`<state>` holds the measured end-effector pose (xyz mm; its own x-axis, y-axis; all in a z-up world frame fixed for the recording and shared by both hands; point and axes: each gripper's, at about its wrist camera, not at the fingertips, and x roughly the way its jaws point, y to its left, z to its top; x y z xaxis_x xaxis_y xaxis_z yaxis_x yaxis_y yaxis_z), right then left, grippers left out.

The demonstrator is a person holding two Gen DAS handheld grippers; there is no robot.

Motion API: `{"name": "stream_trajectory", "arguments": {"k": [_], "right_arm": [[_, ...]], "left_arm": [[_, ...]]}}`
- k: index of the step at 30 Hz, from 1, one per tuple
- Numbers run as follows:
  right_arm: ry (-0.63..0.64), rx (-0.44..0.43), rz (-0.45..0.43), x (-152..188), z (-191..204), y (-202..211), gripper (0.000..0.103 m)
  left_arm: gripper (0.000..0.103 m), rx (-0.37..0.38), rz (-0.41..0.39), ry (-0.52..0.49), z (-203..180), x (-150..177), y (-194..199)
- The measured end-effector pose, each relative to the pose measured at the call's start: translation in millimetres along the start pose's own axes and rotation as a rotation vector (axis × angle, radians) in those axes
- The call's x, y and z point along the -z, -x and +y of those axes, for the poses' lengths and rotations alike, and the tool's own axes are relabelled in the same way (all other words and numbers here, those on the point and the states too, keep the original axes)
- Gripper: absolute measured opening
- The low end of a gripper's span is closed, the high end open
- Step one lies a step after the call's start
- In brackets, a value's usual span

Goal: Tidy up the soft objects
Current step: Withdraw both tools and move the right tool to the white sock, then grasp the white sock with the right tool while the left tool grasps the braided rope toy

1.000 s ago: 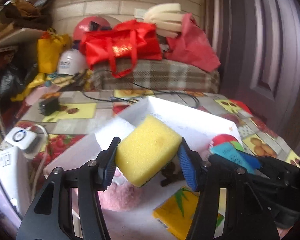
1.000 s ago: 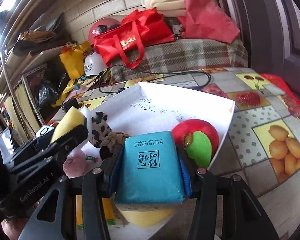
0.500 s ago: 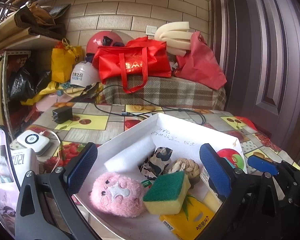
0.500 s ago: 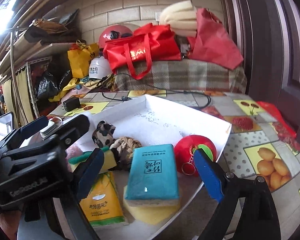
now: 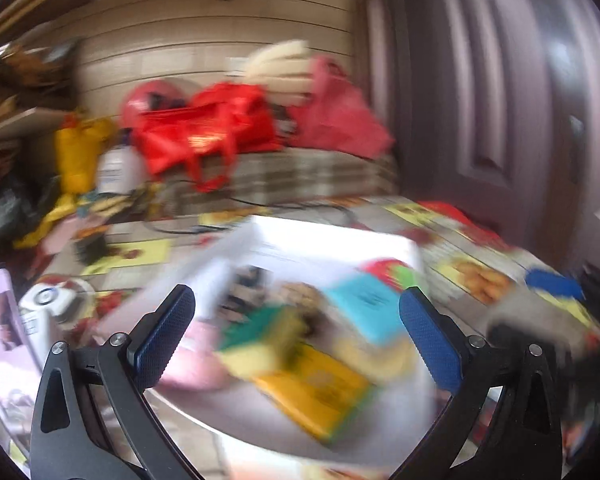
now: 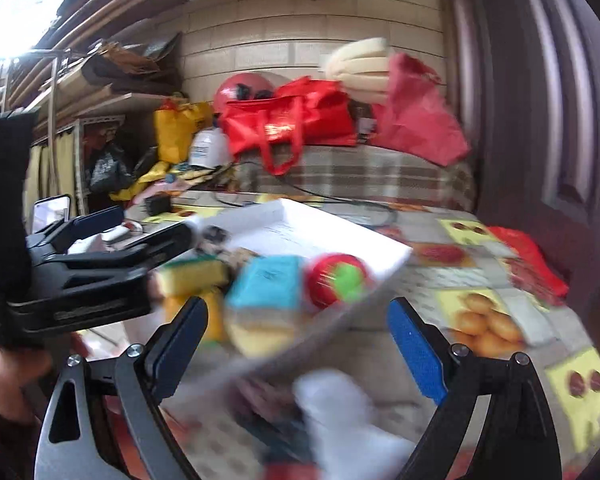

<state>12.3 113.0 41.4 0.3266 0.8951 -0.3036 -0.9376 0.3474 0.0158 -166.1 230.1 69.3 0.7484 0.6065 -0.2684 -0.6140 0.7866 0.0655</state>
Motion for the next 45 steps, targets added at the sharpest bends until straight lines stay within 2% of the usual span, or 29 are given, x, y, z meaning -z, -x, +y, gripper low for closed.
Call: {"name": "stream_trajectory", "arguments": {"k": [3,5,8,12,15,19,23,25,30,33,37,40,42,45], "right_arm": [[-0.077,0.014,0.081,8.1,-44.3,6.2,0.092],[-0.123,-0.044,0.138,14.2,-68.3,7.8,0.092],[-0.129,-0.103,0.153,17.7,-74.5,13.6,0.092],[-0.042,-0.176,0.190,18.8,-51.4,9.4,0.091],[-0.031,-0.229,0.227,17.3,-34.2,-3.7,0.091],[0.009,-0.254,0.328,13.9,-11.7,-41.6,0.091],[0.105,-0.261,0.448,19.8,12.2,-67.2,0.090],[0.145,-0.274,0.454,22.4,19.3,-64.5,0.082],[0.254,-0.328,0.464,35.0,31.2,-46.3,0.080],[0.281,-0.423,0.462,42.4,30.9,-25.5,0.080],[0.349,-0.526,0.450,56.2,39.9,12.7,0.080],[0.384,-0.538,0.451,65.0,45.5,32.0,0.079],[0.352,-0.534,0.424,62.2,38.9,38.6,0.079],[0.222,-0.533,0.401,54.7,16.6,36.0,0.079]], "left_arm": [[0.103,0.045,0.010,-0.077,-26.6,1.7,6.0],[0.103,0.069,0.025,-0.104,-37.2,2.4,6.5],[0.103,0.072,0.034,-0.103,-40.5,2.3,6.6],[0.103,0.059,0.049,-0.025,-27.1,2.4,5.8],[0.103,0.048,0.064,0.038,-15.0,2.7,2.3],[0.103,0.046,0.077,0.097,-3.3,4.3,1.5],[0.103,0.053,0.089,0.102,-2.9,4.7,-0.1],[0.103,0.060,0.088,0.095,-3.7,4.4,0.0],[0.103,0.067,0.083,0.078,-6.5,3.8,1.9],[0.103,0.079,0.089,0.076,-6.9,3.7,2.2],[0.103,0.146,0.143,0.073,-9.8,6.7,2.1],[0.103,0.208,0.200,0.085,-10.2,12.9,7.6],[0.103,0.228,0.227,0.082,-10.5,17.3,13.3],[0.103,0.252,0.248,0.060,-10.6,23.6,27.3]]}}
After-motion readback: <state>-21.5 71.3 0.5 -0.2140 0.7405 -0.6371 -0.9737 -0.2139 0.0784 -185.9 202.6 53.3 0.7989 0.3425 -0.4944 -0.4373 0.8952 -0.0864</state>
